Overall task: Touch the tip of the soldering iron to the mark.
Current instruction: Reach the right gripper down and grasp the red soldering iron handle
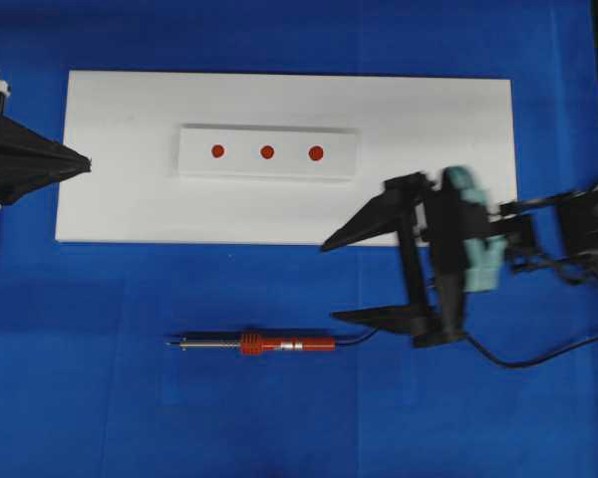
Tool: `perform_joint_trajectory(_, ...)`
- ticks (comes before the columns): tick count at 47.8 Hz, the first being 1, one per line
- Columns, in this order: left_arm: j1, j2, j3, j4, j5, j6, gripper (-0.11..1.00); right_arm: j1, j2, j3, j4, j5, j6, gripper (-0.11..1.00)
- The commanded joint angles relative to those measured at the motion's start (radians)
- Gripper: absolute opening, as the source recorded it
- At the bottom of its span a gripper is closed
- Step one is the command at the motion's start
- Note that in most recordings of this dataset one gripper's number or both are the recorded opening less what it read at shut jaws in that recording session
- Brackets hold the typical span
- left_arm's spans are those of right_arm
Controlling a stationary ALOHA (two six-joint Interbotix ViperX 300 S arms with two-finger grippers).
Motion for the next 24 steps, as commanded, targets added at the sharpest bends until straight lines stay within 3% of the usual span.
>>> perform_joint_trajectory(1, 0.0, 0.008, -0.009, 0.002, -0.011, 0.0, 0.0, 0.012, 0.066, -0.051, 0.029, -0.038, 0.0, 0.88)
perform_joint_trajectory(24, 0.005, 0.009, 0.0, 0.002, -0.011, 0.0, 0.0, 0.094, 0.376, -0.152, 0.215, -0.215, 0.0, 0.88)
